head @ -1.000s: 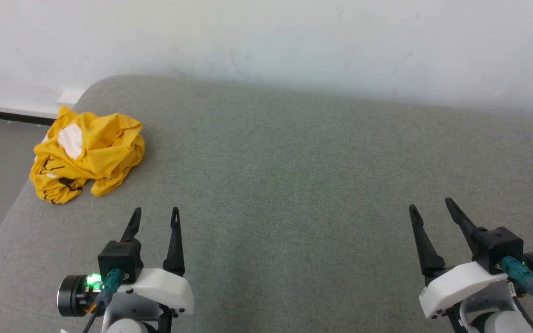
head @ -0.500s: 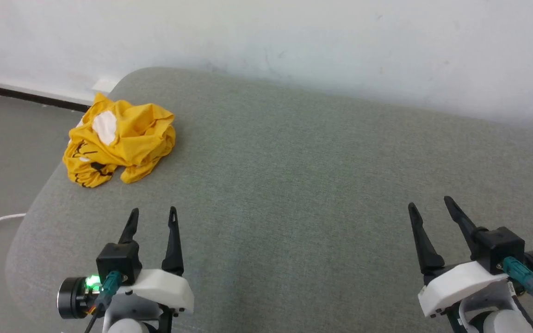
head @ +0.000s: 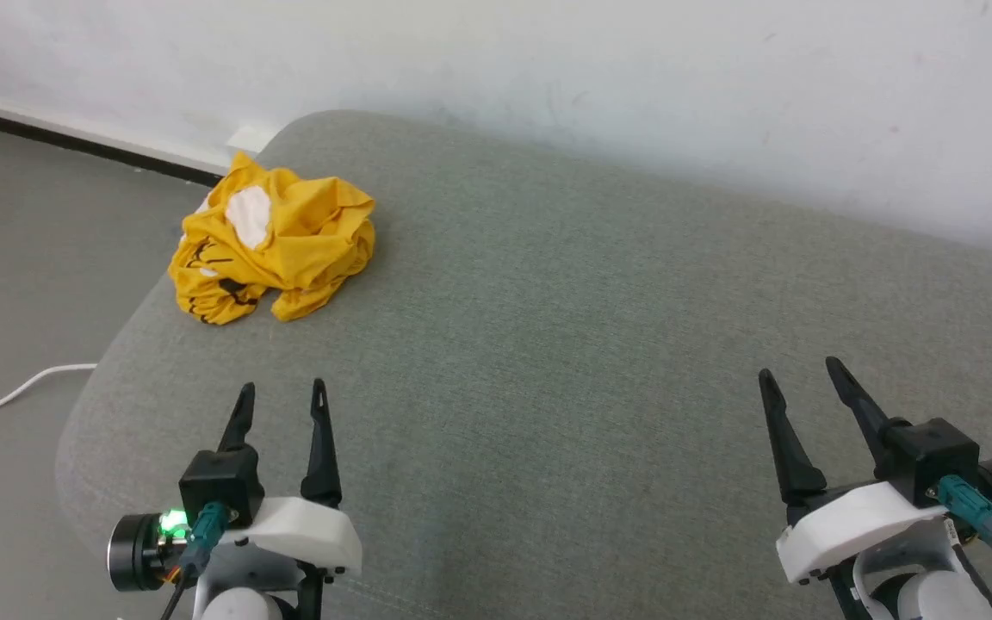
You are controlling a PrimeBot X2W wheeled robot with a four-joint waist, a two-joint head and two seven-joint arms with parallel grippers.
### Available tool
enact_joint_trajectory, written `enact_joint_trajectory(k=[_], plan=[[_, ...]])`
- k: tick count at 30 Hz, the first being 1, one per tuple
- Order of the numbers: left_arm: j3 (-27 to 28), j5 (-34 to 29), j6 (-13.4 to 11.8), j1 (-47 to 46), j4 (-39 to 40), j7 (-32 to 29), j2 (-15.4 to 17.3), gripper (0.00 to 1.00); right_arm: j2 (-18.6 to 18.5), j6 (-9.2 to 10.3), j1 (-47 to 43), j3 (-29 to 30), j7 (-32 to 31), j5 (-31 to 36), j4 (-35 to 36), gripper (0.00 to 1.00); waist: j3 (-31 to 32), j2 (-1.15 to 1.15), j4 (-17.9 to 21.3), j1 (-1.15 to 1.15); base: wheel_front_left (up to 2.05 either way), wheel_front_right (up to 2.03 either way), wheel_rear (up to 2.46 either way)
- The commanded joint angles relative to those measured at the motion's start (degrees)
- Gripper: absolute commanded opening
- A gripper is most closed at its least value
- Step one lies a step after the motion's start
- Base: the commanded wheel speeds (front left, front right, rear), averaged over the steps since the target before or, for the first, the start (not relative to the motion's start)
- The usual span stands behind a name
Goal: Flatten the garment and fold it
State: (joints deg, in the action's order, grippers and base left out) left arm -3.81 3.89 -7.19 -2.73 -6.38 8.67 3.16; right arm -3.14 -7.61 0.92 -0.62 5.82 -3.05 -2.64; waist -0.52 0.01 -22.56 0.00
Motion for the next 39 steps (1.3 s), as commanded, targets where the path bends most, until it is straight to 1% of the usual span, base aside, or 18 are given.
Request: enact_joint_trajectory(k=[1, 39], plan=[[-0.2, 0.5, -0.5, -1.0, -0.3, 0.6, 0.1, 1.0, 0.2, 0.07, 0.7, -0.3, 0.6, -0.3, -0.1, 1.0, -0.1, -0.01, -0.7, 0.0, 0.0, 0.0, 0.0], [-1.1, 2.1, -3.0, -1.0, -3.6, 5.1, 0.3, 1.0, 0.2, 0.11, 1.3, -0.7, 3.5, -1.7, -1.1, 1.0, 0.3, -0.01, -13.8, 0.0, 0.0, 0.0, 0.0]])
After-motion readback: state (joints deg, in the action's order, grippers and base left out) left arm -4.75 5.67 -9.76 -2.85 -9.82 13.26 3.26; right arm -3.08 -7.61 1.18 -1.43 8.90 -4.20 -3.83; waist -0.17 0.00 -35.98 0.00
